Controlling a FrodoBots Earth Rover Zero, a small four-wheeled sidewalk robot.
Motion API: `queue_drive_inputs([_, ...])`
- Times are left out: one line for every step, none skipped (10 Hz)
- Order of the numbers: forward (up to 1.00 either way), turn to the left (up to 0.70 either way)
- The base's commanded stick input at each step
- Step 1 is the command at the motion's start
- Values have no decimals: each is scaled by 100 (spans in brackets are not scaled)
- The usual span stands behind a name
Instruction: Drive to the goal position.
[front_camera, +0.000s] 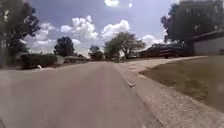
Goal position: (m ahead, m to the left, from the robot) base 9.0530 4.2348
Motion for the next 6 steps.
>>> queue_drive_inputs([70, 0])
queue_drive_inputs([70, 0])
queue_drive_inputs([70, 0])
queue_drive_inputs([70, 0])
queue_drive_inputs([70, 0])
queue_drive_inputs([70, 0])
